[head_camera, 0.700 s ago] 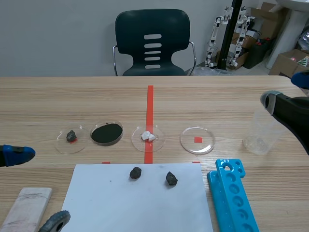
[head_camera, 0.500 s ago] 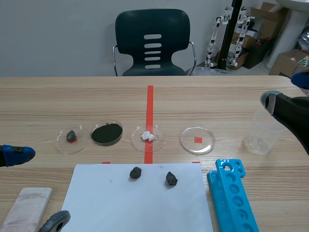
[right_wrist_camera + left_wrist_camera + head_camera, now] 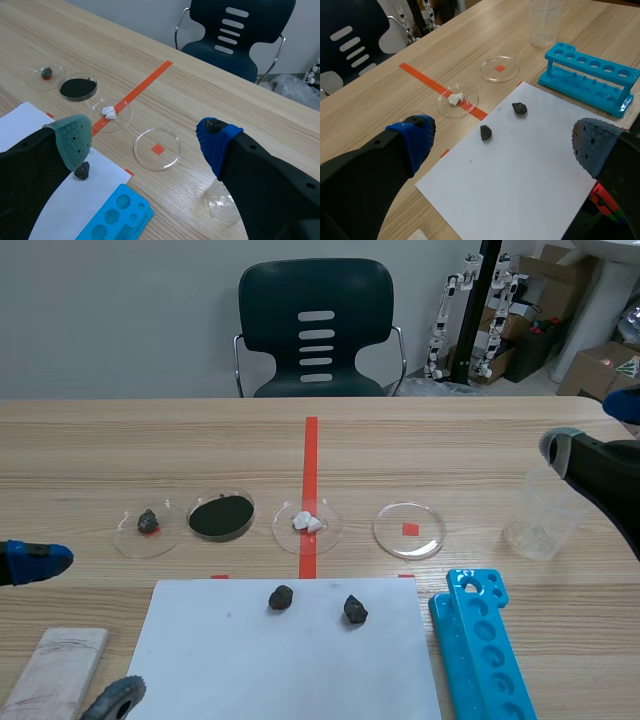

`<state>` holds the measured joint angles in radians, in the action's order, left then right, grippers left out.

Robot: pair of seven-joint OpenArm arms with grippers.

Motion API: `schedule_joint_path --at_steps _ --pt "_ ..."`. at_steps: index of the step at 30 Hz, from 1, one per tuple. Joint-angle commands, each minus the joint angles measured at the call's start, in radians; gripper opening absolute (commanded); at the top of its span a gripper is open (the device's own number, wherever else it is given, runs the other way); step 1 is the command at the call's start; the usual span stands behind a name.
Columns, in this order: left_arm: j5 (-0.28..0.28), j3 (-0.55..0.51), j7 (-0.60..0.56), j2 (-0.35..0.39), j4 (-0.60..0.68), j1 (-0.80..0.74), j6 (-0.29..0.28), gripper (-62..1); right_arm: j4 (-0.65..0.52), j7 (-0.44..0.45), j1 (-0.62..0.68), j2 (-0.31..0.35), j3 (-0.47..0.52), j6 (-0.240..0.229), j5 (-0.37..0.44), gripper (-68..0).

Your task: Return to the home posture

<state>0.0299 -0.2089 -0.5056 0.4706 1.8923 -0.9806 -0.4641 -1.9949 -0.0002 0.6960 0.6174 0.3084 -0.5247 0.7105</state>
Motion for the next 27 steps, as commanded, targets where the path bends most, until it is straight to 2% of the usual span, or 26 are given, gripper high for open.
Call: schedule_joint_path --at_steps 1,23,27 --pt "-0.010 0.006 -0.017 -0.007 0.011 0.003 0.005 -3.7 -0.012 0.019 -0.009 0.003 0.006 0.000 0.008 -23.8" --pt "-0.010 0.006 -0.014 -0.007 0.011 0.003 0.005 -3.7 -0.012 0.027 -0.012 -0.001 0.006 0.000 0.005 -23.8" --pt "-0.010 0.006 -0.014 -0.007 0.011 0.003 0.005 -3.7 -0.029 0.049 -0.012 -0.064 0.006 0.000 -0.078 -23.8"
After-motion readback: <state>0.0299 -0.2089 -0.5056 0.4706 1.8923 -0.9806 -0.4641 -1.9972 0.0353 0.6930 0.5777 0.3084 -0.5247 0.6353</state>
